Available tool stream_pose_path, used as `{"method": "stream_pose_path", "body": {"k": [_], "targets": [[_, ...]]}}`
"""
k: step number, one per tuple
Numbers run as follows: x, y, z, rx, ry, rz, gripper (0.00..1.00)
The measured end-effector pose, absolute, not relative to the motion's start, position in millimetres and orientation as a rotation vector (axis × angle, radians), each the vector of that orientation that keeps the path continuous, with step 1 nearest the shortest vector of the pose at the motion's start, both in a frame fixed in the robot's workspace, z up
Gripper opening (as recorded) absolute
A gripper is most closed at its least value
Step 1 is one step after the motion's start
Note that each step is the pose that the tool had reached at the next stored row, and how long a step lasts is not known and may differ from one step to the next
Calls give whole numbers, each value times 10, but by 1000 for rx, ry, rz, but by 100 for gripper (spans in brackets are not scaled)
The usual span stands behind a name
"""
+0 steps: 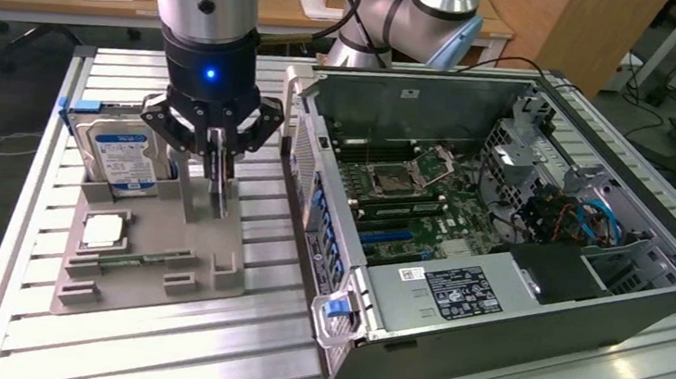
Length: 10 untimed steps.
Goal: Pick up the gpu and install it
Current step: 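Pick up the gpu and move the gpu toward the slot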
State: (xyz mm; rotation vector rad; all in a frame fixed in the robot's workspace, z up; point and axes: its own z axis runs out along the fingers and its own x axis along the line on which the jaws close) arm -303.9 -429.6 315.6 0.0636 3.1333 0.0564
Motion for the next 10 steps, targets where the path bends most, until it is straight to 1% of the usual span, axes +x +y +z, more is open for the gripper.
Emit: {"method": "stream_pose_path", "body": {"k": [5,10], "targets": [[-3039,-4296,3247,64,3133,56,28],[-3039,-4296,3276,63,3133,56,28]]}}
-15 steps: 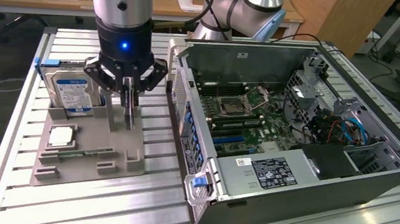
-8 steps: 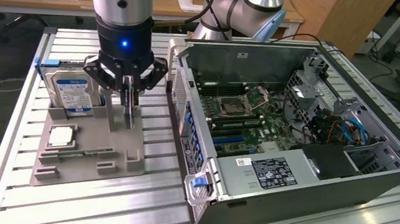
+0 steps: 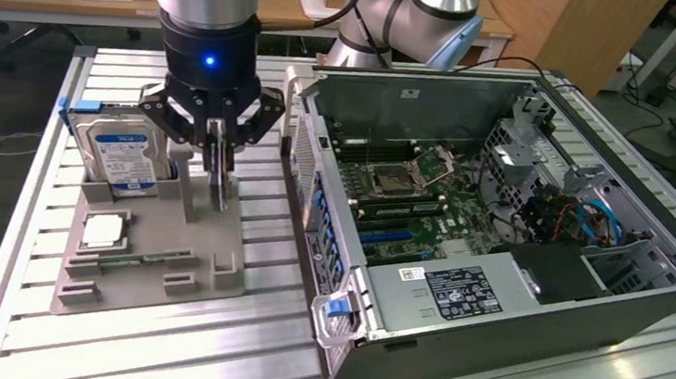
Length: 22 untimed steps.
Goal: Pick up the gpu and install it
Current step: 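Pick up the gpu and move the gpu toward the slot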
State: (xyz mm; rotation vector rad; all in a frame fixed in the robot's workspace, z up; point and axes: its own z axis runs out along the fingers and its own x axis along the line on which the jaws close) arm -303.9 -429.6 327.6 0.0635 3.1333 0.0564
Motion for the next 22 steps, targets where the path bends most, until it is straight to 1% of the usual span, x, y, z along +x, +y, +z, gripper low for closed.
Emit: {"method": "stream_pose_path", "body": {"k": [22], "targets": [[-3039,-4296,3402,64,3133,56,28]]}}
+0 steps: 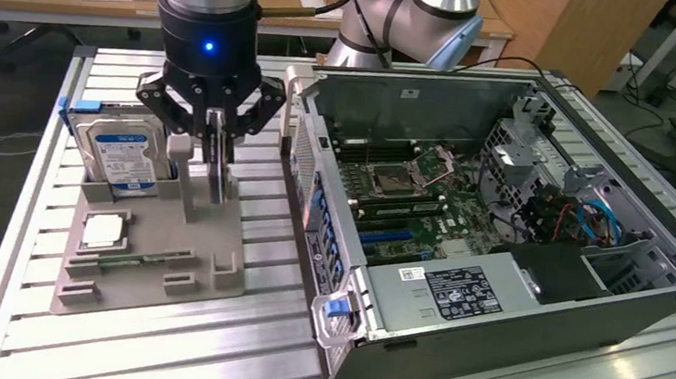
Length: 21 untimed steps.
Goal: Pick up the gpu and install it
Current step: 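Pick up the gpu and move the gpu toward the slot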
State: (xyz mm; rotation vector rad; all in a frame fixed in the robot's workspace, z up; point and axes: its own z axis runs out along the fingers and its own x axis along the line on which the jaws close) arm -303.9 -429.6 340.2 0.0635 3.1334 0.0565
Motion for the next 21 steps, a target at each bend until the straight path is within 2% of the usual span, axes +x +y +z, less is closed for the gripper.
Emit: {"method": "stream_pose_path", "body": {"k": [21], "targets": [[-3039,-4296,3522,64,3133,56,28]]}}
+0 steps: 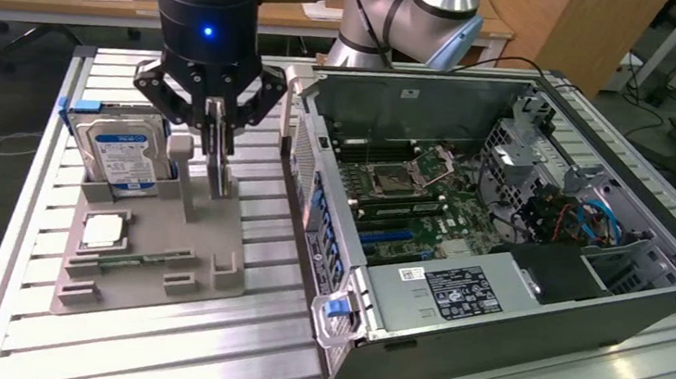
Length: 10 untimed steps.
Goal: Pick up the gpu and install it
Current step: 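Pick up the gpu and move the gpu toward the slot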
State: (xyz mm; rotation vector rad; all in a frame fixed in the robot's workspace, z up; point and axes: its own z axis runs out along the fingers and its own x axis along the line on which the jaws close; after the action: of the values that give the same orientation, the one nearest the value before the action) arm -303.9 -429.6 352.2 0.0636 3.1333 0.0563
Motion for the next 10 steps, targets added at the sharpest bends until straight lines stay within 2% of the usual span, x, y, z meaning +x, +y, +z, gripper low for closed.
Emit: {"method": "stream_pose_path", "body": {"k": [10], "targets": [[-3039,-4296,3592,63,3133,56,28]]}}
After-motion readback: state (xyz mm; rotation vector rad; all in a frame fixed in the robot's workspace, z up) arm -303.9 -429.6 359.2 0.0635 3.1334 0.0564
